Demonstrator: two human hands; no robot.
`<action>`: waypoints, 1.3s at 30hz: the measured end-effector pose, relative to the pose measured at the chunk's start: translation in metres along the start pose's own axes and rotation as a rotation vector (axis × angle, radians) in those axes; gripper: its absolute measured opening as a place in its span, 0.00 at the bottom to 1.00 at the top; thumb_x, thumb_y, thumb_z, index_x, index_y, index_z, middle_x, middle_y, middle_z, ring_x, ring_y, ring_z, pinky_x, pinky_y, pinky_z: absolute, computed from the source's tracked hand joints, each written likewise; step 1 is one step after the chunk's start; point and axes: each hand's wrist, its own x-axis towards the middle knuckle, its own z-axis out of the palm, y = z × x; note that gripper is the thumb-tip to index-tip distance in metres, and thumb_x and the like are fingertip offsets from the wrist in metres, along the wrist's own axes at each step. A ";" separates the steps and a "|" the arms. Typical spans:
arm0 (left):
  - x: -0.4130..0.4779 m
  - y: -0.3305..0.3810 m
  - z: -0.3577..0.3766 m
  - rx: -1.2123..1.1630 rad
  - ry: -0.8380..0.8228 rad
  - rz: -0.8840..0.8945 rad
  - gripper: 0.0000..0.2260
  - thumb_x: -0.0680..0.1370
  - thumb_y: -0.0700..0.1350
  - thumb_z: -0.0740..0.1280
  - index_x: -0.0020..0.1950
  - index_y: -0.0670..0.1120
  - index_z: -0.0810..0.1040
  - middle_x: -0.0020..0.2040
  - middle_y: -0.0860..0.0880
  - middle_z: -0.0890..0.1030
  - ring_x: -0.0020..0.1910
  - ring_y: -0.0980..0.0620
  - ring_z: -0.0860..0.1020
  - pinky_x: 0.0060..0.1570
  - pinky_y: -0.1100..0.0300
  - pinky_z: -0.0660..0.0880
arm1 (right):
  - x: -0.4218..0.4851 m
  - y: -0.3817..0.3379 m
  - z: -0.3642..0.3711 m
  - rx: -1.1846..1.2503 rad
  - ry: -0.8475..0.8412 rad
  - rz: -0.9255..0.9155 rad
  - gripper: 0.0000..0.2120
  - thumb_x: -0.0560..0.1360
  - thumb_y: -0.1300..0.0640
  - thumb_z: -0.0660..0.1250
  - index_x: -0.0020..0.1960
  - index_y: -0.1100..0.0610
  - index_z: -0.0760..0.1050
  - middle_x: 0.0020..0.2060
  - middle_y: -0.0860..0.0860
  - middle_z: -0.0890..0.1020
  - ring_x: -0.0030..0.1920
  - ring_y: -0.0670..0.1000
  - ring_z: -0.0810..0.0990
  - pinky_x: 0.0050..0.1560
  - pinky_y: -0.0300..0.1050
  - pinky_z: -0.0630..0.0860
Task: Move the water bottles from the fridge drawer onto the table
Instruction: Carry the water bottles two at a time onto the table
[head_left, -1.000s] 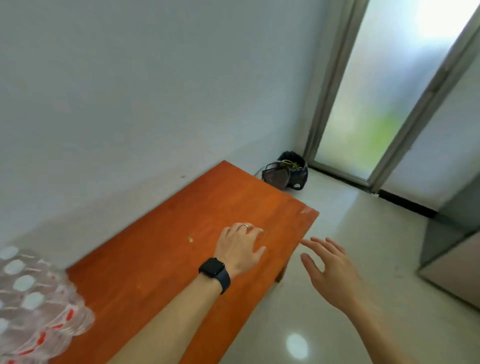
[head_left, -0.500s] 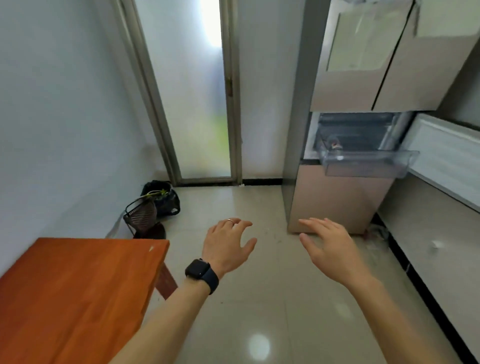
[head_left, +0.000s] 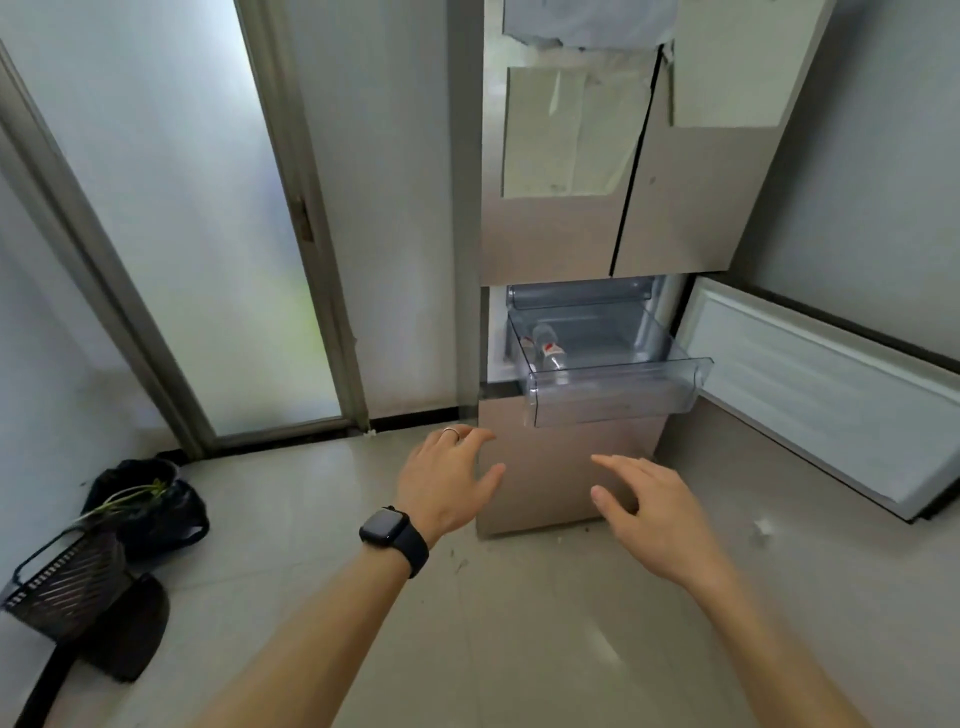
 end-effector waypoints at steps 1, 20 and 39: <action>0.023 0.002 0.003 -0.009 -0.006 0.013 0.22 0.81 0.61 0.60 0.74 0.57 0.68 0.72 0.51 0.71 0.72 0.50 0.67 0.69 0.52 0.68 | 0.018 0.006 -0.004 -0.009 -0.009 0.008 0.21 0.79 0.42 0.62 0.71 0.42 0.71 0.69 0.43 0.74 0.72 0.51 0.66 0.73 0.50 0.63; 0.355 0.050 0.140 -0.200 -0.186 -0.150 0.24 0.80 0.57 0.63 0.75 0.54 0.67 0.72 0.51 0.70 0.69 0.50 0.71 0.65 0.52 0.73 | 0.342 0.163 -0.006 0.107 -0.176 0.115 0.25 0.80 0.41 0.61 0.75 0.45 0.64 0.73 0.46 0.70 0.73 0.51 0.67 0.70 0.49 0.67; 0.516 0.018 0.281 -0.774 -0.234 -1.018 0.35 0.74 0.61 0.68 0.76 0.46 0.67 0.74 0.43 0.70 0.72 0.40 0.68 0.72 0.45 0.66 | 0.557 0.252 0.118 0.131 -0.841 0.199 0.27 0.80 0.47 0.64 0.74 0.57 0.66 0.70 0.55 0.74 0.67 0.56 0.74 0.62 0.45 0.69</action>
